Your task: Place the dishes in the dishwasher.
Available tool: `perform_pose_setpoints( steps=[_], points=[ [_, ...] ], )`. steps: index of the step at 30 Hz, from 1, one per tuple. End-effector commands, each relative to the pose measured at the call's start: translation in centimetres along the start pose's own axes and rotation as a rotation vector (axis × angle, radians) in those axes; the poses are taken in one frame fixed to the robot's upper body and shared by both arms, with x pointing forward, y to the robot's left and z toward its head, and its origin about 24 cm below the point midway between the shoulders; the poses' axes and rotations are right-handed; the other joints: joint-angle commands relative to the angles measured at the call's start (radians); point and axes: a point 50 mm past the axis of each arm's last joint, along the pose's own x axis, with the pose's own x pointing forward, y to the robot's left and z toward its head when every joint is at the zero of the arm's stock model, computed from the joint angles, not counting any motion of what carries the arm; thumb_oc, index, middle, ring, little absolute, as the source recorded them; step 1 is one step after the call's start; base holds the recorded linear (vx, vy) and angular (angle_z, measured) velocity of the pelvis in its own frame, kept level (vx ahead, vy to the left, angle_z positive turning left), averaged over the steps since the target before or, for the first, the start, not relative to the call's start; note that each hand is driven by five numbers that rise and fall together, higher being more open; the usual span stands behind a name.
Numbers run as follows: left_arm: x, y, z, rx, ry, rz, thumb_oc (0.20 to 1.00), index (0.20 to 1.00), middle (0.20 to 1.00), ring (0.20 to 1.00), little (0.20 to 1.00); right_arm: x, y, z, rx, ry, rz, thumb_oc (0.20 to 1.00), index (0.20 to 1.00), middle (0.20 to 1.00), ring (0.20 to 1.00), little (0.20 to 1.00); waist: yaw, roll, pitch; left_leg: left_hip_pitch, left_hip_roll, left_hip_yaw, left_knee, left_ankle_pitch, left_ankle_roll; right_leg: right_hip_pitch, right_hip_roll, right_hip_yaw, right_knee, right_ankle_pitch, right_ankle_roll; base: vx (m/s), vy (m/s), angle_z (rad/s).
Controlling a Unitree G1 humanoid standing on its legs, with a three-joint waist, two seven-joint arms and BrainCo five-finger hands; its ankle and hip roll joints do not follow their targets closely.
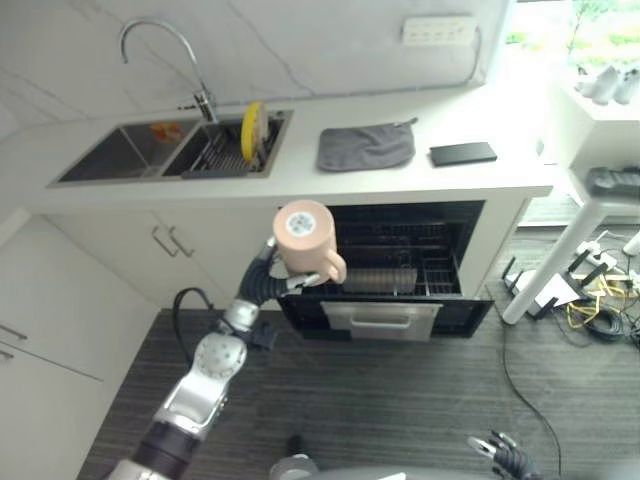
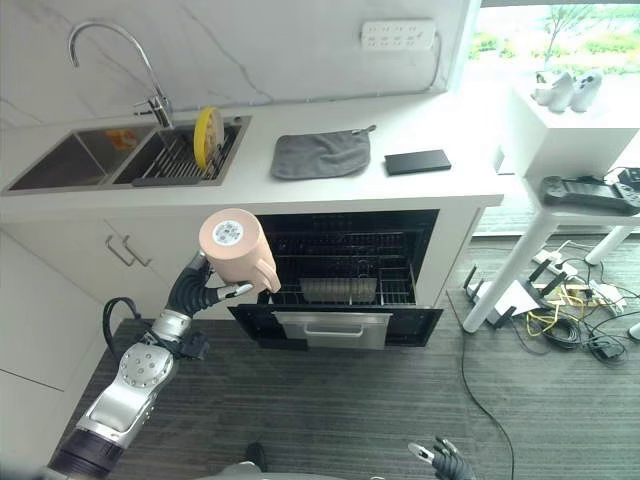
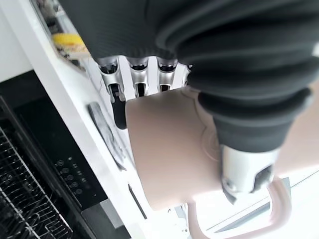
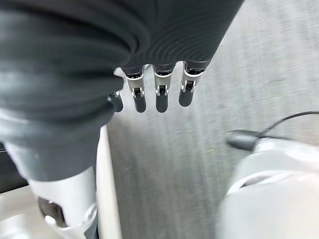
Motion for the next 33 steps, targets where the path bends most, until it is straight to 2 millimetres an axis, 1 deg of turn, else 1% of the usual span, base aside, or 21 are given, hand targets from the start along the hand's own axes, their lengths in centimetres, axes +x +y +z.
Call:
perform_pose_setpoints(
  steps=[1, 4, 10, 12, 13, 14, 16, 18, 19, 25, 27, 28, 29, 31, 32, 33],
  points=[
    [1.2, 2.4, 2.5, 0.018, -0.126, 0.077, 0.200, 0.200, 0.200, 0.200, 0.200, 0.8, 2.2, 1.5, -0.007, -0.071, 0.048, 1.000, 1.000, 1.000, 1.000, 1.000, 0.041, -0.040, 0.017, 0.008, -0.032, -0.001, 0.035, -0.110, 0.003, -0.017, -0.120, -0.038, -0.039, 0.117, 0.089, 0.05, 0.042, 0.18],
    [1.1, 2.5, 2.6, 0.027, -0.121, 0.075, 0.200, 0.200, 0.200, 0.200, 0.200, 0.7, 2.4, 1.2, 0.049, -0.065, 0.032, 1.000, 1.000, 1.000, 1.000, 1.000, 0.039, -0.043, 0.006, 0.016, -0.044, 0.002, 0.031, -0.127, 0.022, -0.019, -0.116, -0.010, -0.039, 0.110, 0.087, 0.03, 0.014, 0.04],
    [1.1, 2.8, 2.6, 0.028, -0.128, 0.073, 0.200, 0.200, 0.200, 0.200, 0.200, 0.8, 2.1, 2.1, 0.109, -0.121, 0.018, 1.000, 1.000, 1.000, 1.000, 1.000, 0.035, -0.050, -0.002, 0.026, -0.042, 0.015, 0.046, -0.146, 0.031, -0.017, -0.112, 0.008, -0.041, 0.108, 0.085, 0.01, -0.025, -0.05],
    [1.1, 2.6, 2.7, 0.022, -0.131, 0.068, 0.200, 0.200, 0.200, 0.200, 0.200, 0.8, 1.9, 3.1, 0.149, -0.175, 0.027, 1.000, 1.000, 1.000, 1.000, 1.000, 0.033, -0.052, -0.004, 0.029, -0.040, 0.020, 0.056, -0.152, 0.033, -0.016, -0.111, 0.010, -0.042, 0.109, 0.083, 0.01, -0.044, -0.17],
    [1.2, 2.6, 2.7, 0.016, -0.132, 0.068, 0.200, 0.200, 0.200, 0.200, 0.200, 0.8, 2.1, 4.0, 0.167, -0.216, 0.041, 1.000, 1.000, 1.000, 1.000, 1.000, 0.029, -0.053, -0.005, 0.030, -0.038, 0.025, 0.061, -0.155, 0.034, -0.016, -0.111, 0.012, -0.042, 0.110, 0.082, 0.01, -0.053, -0.09],
    [1.2, 2.6, 2.6, 0.013, -0.131, 0.072, 0.200, 0.200, 0.200, 0.200, 0.200, 0.7, 2.2, 4.8, 0.176, -0.256, 0.056, 1.000, 1.000, 1.000, 1.000, 1.000, 0.024, -0.055, -0.006, 0.033, -0.037, 0.030, 0.066, -0.158, 0.035, -0.016, -0.112, 0.014, -0.041, 0.111, 0.081, 0.00, -0.059, -0.10],
    [1.2, 2.8, 2.5, 0.010, -0.132, 0.080, 0.200, 0.200, 0.200, 0.200, 0.200, 0.2, 2.7, 7.3, 0.175, -0.369, 0.089, 1.000, 1.000, 1.000, 1.000, 1.000, 0.007, -0.059, -0.008, 0.038, -0.033, 0.048, 0.080, -0.164, 0.039, -0.022, -0.112, 0.018, -0.035, 0.111, 0.078, 0.00, -0.054, -0.22],
    [1.2, 3.0, 2.3, 0.005, -0.127, 0.087, 0.200, 0.200, 0.200, 0.200, 0.200, -0.4, 2.8, 9.0, 0.156, -0.450, 0.114, 1.000, 1.000, 1.000, 1.000, 1.000, -0.008, -0.063, -0.010, 0.041, -0.030, 0.063, 0.091, -0.169, 0.040, -0.025, -0.113, 0.018, -0.031, 0.112, 0.077, -0.01, -0.047, -0.31],
    [1.2, 3.1, 2.1, 0.005, -0.123, 0.096, 0.200, 0.200, 0.200, 0.200, 0.200, -1.1, 3.1, 10.6, 0.130, -0.526, 0.148, 1.000, 1.000, 1.000, 1.000, 1.000, -0.022, -0.067, -0.011, 0.043, -0.029, 0.076, 0.100, -0.173, 0.042, -0.028, -0.114, 0.019, -0.028, 0.112, 0.076, -0.01, -0.040, -0.23],
    [0.6, 3.7, 0.9, -0.026, -0.073, 0.152, 0.200, 0.200, 0.200, 0.200, 0.200, -4.1, 3.2, 14.6, 0.091, -0.762, 0.260, 1.000, 1.000, 1.000, 1.000, 1.000, -0.062, -0.077, -0.017, 0.049, -0.029, 0.116, 0.124, -0.185, 0.052, -0.038, -0.114, 0.023, -0.013, 0.110, 0.075, 0.00, -0.022, -0.21],
    [0.4, 3.7, 0.0, -0.067, -0.020, 0.193, 0.200, 0.200, 0.200, 0.200, 0.200, -6.1, 3.8, 17.0, 0.087, -0.887, 0.355, 1.000, 1.000, 1.000, 1.000, 1.000, -0.077, -0.080, -0.019, 0.051, -0.034, 0.126, 0.130, -0.190, 0.058, -0.041, -0.113, 0.028, -0.013, 0.112, 0.076, -0.01, -0.027, -0.16],
    [0.3, 3.6, -0.7, -0.090, 0.014, 0.218, 0.200, 0.200, 0.200, 0.200, 0.200, -7.8, 4.5, 18.6, 0.058, -0.975, 0.425, 1.000, 1.000, 1.000, 1.000, 1.000, -0.087, -0.081, -0.021, 0.053, -0.036, 0.134, 0.132, -0.193, 0.061, -0.044, -0.112, 0.033, -0.012, 0.112, 0.077, -0.03, -0.015, -0.19],
    [0.3, 3.3, -2.0, -0.119, 0.085, 0.266, 0.200, 0.200, 0.200, 0.200, 0.200, -10.5, 5.9, 20.7, 0.018, -1.110, 0.548, 1.000, 1.000, 1.000, 1.000, 1.000, -0.102, -0.076, -0.025, 0.058, -0.040, 0.150, 0.133, -0.195, 0.065, -0.046, -0.108, 0.040, -0.010, 0.109, 0.078, -0.03, -0.006, -0.32],
    [0.2, 3.1, -2.9, -0.136, 0.130, 0.284, 0.200, 0.200, 0.200, 0.200, 0.200, -11.8, 6.8, 21.8, 0.001, -1.172, 0.624, 1.000, 1.000, 1.000, 1.000, 1.000, -0.111, -0.073, -0.029, 0.059, -0.041, 0.160, 0.134, -0.197, 0.067, -0.049, -0.107, 0.044, -0.008, 0.106, 0.077, 0.02, 0.015, -0.34],
    [0.3, 2.6, -3.5, -0.147, 0.157, 0.284, 0.200, 0.200, 0.200, 0.200, 0.200, -13.0, 7.8, 22.6, -0.026, -1.217, 0.678, 1.000, 1.000, 1.000, 1.000, 1.000, -0.114, -0.066, -0.035, 0.070, -0.044, 0.155, 0.132, -0.215, 0.063, -0.039, -0.107, 0.050, -0.008, 0.092, 0.087, 0.06, 0.028, -0.30],
    [0.3, 2.3, -3.8, -0.143, 0.174, 0.284, 0.200, 0.200, 0.200, 0.200, 0.200, -13.9, 8.5, 23.1, -0.039, -1.253, 0.723, 1.000, 1.000, 1.000, 1.000, 1.000, -0.114, -0.062, -0.035, 0.071, -0.045, 0.158, 0.132, -0.215, 0.064, -0.036, -0.107, 0.049, -0.011, 0.092, 0.087, 0.06, 0.028, -0.24]
  ],
)
